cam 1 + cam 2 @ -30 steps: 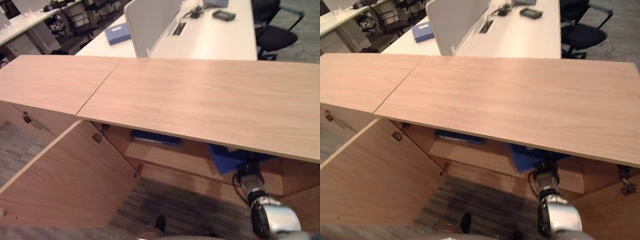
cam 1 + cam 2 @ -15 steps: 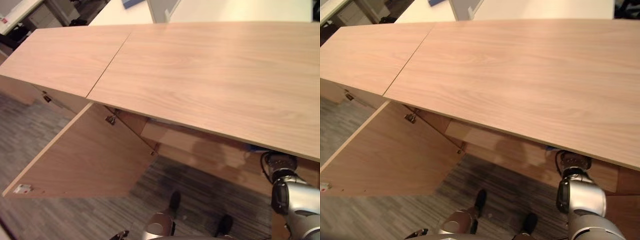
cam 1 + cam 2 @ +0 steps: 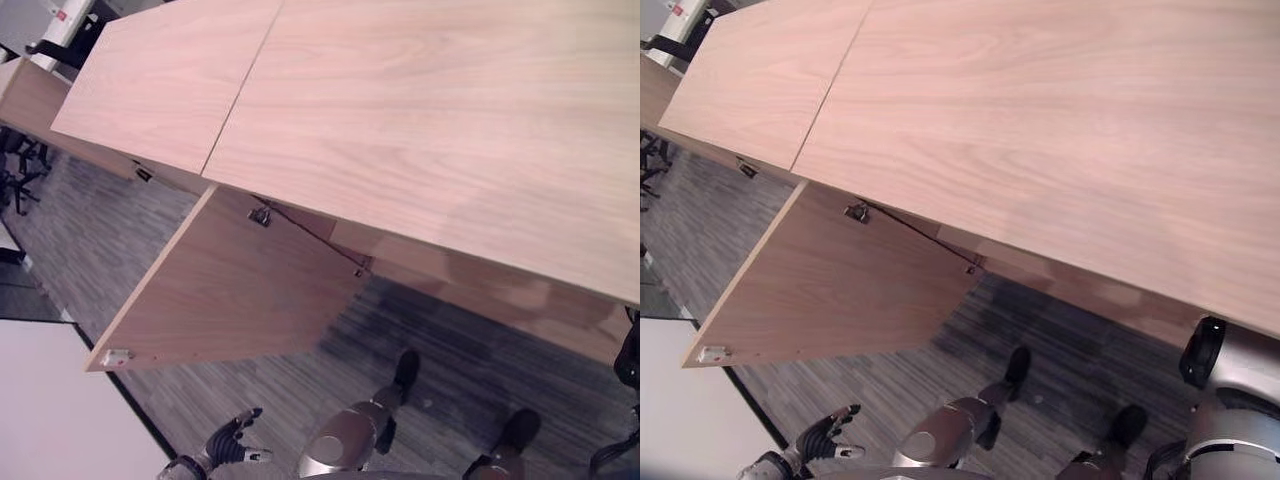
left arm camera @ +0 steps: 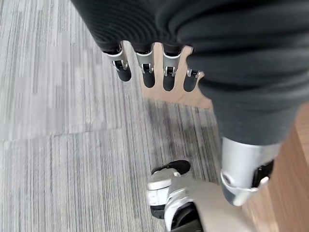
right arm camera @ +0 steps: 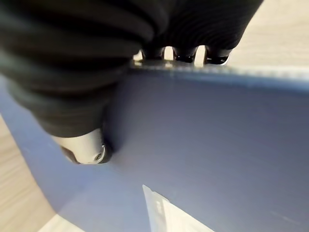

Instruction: Put the empty folder in the office cabinet

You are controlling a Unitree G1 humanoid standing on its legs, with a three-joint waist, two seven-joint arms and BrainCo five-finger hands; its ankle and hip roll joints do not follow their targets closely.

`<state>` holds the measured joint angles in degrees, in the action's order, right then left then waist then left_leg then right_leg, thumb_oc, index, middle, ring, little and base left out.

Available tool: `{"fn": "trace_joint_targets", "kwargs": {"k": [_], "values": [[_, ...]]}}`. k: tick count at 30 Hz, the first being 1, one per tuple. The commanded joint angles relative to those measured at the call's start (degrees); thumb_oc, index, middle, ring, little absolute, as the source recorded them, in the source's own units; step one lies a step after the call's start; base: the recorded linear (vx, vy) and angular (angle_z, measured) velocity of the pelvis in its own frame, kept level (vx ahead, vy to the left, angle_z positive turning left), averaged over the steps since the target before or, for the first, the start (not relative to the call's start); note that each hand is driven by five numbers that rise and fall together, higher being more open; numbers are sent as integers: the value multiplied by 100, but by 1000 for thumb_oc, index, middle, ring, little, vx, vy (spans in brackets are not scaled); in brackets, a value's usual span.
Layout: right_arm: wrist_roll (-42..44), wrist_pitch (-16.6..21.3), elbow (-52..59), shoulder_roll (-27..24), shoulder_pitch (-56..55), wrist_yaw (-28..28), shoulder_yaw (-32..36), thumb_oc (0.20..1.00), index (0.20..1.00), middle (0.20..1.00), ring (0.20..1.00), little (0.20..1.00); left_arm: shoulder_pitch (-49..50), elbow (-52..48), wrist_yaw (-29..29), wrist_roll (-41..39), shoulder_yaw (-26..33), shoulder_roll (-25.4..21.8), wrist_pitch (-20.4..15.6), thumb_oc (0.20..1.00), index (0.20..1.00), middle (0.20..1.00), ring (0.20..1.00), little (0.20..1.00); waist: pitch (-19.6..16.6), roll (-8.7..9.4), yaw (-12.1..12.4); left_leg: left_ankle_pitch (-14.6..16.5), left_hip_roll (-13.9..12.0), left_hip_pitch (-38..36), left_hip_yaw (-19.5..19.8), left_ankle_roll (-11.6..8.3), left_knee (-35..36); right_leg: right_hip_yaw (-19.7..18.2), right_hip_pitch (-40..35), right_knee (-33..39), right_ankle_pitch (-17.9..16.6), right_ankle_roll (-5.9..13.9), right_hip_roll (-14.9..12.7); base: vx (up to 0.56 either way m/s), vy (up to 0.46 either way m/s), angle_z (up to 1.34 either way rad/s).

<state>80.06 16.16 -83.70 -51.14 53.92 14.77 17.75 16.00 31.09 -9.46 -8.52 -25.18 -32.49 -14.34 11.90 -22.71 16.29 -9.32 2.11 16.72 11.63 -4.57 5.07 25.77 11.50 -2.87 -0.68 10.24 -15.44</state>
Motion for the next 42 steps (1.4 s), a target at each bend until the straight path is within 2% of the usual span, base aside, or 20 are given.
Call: {"fn": "trace_joint_targets", "kwargs": {"k": [1, 2, 4, 7, 9, 10, 11, 13, 14, 15, 16, 17, 18, 19, 23, 24, 27, 31, 35, 42], "values": [[110, 529, 904, -386, 1137, -349, -685, 200, 200, 200, 200, 200, -1551, -442, 716, 895, -488, -751, -420, 1000, 1000, 1000, 1000, 1000, 175, 480, 78, 1236, -490, 105, -105, -425, -1080, -723, 677, -1814, 1270, 5, -368, 22, 32, -6], [122, 577, 914, -377, 1144, -349, -669, 200, 200, 200, 200, 200, -1595, -428, 770, 946, -509, -737, -406, 1000, 1000, 1000, 1000, 1000, 202, 486, 92, 1213, -477, 148, -108, -422, -1115, -717, 715, -1836, 1235, -3, -383, -6, 8, -6], [575, 910, 1119, -37, 1482, -294, -442, 200, 200, 200, 200, 200, -2054, -574, 975, 883, -820, -536, -489, 1000, 1000, 1000, 1000, 1000, 259, 640, -67, 1477, -361, 536, -150, -438, -1597, -912, 1152, -2348, 1437, 8, -461, 29, -1, 0], [594, 936, 920, -67, 1747, -168, -529, 200, 200, 200, 200, 200, -2040, -696, 893, 696, -1056, -476, -478, 1000, 1000, 1000, 1000, 1000, 270, 699, -79, 1576, -328, 784, -152, -431, -1812, -1007, 1454, -2640, 1542, 10, -501, 8, -32, 4], [603, 966, 820, -240, 1873, -25, -510, 200, 200, 200, 200, 200, -1821, -989, 896, 831, -1239, -447, -507, 1000, 1000, 1000, 1000, 1000, 349, 704, -43, 1627, -297, 981, -105, -421, -1965, -1052, 1705, -2887, 1598, 19, -539, -98, -32, 4], [603, 963, 807, -254, 1874, -18, -518, 200, 200, 200, 200, 200, -1804, -1004, 908, 856, -1249, -445, -503, 1000, 1000, 1000, 1000, 1000, 370, 689, -15, 1516, -280, 1052, -119, -415, -1988, -993, 1781, -2891, 1464, -11, -574, -26, -10, 10], [602, 961, 807, -262, 1884, -18, -522, 200, 200, 200, 200, 200, -1813, -1007, 912, 860, -1250, -440, -500, 1000, 1000, 1000, 1000, 1000, 324, 704, -28, 1603, -282, 1033, -106, -416, -1986, -1062, 1758, -2905, 1571, 17, -553, -40, -33, 9], [734, 1055, 768, -386, 1842, 137, -404, 200, 200, 200, 200, 200, -1308, -833, 1048, 1359, -1586, -162, -503, 1000, 1000, 1000, 1000, 1000, 473, 750, 28, 1695, -267, 1220, -44, -387, -2158, -1097, 1985, -3171, 1676, 23, -574, -64, -77, 15], [740, 1053, 767, -385, 1817, 137, -403, 200, 200, 200, 200, 200, -1286, -799, 1086, 1412, -1603, -133, -517, 1000, 1000, 1000, 1000, 1000, 492, 738, 50, 1597, -254, 1276, -58, -383, -2181, -1043, 2051, -3179, 1558, -8, -607, -61, -61, 7], [779, 1066, 751, -393, 1784, 172, -379, 200, 200, 200, 200, 200, -1127, -671, 1145, 1556, -1681, -30, -514, 1000, 1000, 1000, 1000, 1000, 496, 767, 49, 1727, -255, 1283, -38, -380, -2214, -1129, 2064, -3262, 1719, 12, -580, -163, -23, 7], [829, 1102, 781, -350, 1694, 234, -305, 200, 200, 200, 200, 200, -861, -399, 1293, 1760, -1727, 145, -475, 1000, 1000, 1000, 1000, 1000, 617, 763, 72, 1644, -259, 1409, -38, -371, -2306, -1116, 2222, -3355, 1619, -35, -613, 24, -84, 16], [824, 1107, 803, -334, 1681, 242, -303, 200, 200, 200, 200, 200, -861, -355, 1327, 1795, -1728, 177, -494, 1000, 1000, 1000, 1000, 1000, 569, 790, 50, 1771, -260, 1389, -40, -376, -2335, -1197, 2206, -3408, 1765, -7, -593, -29, 21, 19], [768, 1272, 1093, 188, 1794, 184, -794, 200, 200, 200, 200, 200, -2172, -141, 1359, 1641, -1612, -219, -160, 1000, 1000, 1000, 1000, 1000, 531, 852, -227, 1777, -323, 1421, -148, -405, -2359, -1287, 2280, -3394, 1771, -13, -569, 104, 82, 25], [758, 1210, 1138, 426, 1939, 225, -778, 200, 200, 200, 200, 200, -2377, -258, 1504, 1217, -1450, -146, -256, 1000, 1000, 1000, 1000, 1000, 607, 810, -264, 1761, -314, 1558, -171, -374, -2454, -1316, 2392, -3485, 1751, -44, -570, 18, 98, 19], [519, 1062, 777, 66, 2098, 367, -869, 200, 200, 200, 200, 200, -1897, -728, 1581, 714, -1184, -427, -408, 1000, 1000, 1000, 1000, 1000, 606, 792, -210, 1936, -284, 1812, -127, -352, -2784, -1328, 2575, -3705, 1890, -40, -610, -2, 7, -26], [380, 632, 647, -190, 2022, 144, -1039, 200, 200, 200, 200, 200, -1696, -517, 217, -217, -1114, -1109, -249, 1000, 1000, 1000, 1000, 1000, 573, 742, -294, 1997, -303, 1904, -176, -357, -2927, -1428, 2661, -3800, 1937, -53, -609, 22, 73, 17], [480, 693, 631, 367, 1896, 129, -893, 200, 200, 200, 200, 200, -2276, -470, 348, 47, -1495, -787, -180, 1000, 1000, 1000, 1000, 1000, 621, 814, -460, 2078, -333, 2086, -183, -336, -3198, -1506, 2818, -3984, 2000, -81, -542, 11, 26, -5], [453, 750, 740, 941, 2005, 151, -822, 200, 200, 200, 200, 200, -2550, -58, 555, -285, -1397, -518, -169, 1000, 1000, 1000, 1000, 1000, 609, 964, -614, 2229, -363, 2384, -233, -301, -3550, -1602, 3118, -4187, 2079, -123, -459, 2, 6, -10], [448, 775, 738, 1132, 2083, 157, -815, 200, 200, 200, 200, 200, -2591, -15, 654, -358, -1318, -508, -201, 1000, 1000, 1000, 1000, 1000, 590, 1037, -662, 2316, -360, 2558, -230, -276, -3753, -1655, 3260, -4297, 2092, -155, -402, 1, 1, -3], [499, 787, 750, 1153, 2140, 123, -804, 200, 200, 200, 200, 200, -2523, -186, 602, -552, -1198, -668, -214, 1000, 1000, 1000, 1000, 1000, 583, 1106, -635, 2373, -374, 2621, -195, -279, -3851, -1655, 3296, -4387, 2144, -172, -374, 1, -4, -2]]}}
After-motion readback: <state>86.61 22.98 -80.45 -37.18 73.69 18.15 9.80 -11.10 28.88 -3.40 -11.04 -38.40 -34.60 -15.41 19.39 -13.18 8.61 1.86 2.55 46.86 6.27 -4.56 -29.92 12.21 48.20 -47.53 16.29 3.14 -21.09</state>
